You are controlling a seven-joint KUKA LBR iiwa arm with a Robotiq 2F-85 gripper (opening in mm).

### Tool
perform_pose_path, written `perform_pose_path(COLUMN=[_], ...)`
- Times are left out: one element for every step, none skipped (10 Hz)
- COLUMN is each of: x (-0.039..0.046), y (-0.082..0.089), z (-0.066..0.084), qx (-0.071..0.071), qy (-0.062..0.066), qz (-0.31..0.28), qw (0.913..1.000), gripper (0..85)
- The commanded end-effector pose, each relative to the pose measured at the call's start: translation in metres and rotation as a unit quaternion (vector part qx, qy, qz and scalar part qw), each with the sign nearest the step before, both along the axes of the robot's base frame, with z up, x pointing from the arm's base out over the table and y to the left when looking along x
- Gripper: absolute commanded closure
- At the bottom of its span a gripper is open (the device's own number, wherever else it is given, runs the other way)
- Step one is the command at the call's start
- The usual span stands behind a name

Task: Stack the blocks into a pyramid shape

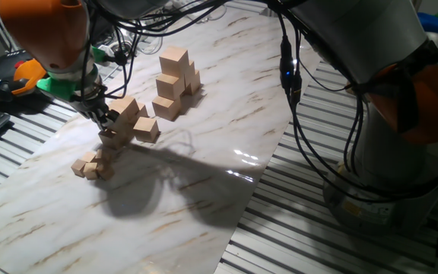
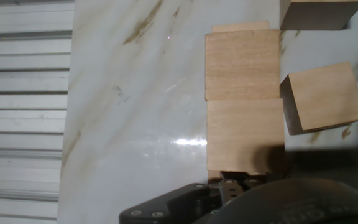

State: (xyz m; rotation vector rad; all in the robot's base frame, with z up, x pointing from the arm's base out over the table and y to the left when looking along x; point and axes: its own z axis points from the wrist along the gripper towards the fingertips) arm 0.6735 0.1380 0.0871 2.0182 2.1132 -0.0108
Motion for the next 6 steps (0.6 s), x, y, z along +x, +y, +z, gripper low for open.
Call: perform_pose_path(x=[-0.0001,-0.0001,-0.0002,-0.0001,0.0,0.0], y=[-0.0001,-0.0004,-0.0005,-0.001,-0.0015,-0.0016], z=[-0.0002,-0.0002,-0.0003,-0.0006,-0.001,-0.0011], qx=[0.0,0.001,0.001,0.003,0.003,0.004], qy=[0.0,0.001,0.002,0.002,0.002,0.003], qz=[0.0,0.001,0.001,0.0,0.0,0.0], qw=[1.0,1.0,1.0,1.0,1.0,1.0], gripper=[85.0,85.0,85.0,85.0,85.0,85.0])
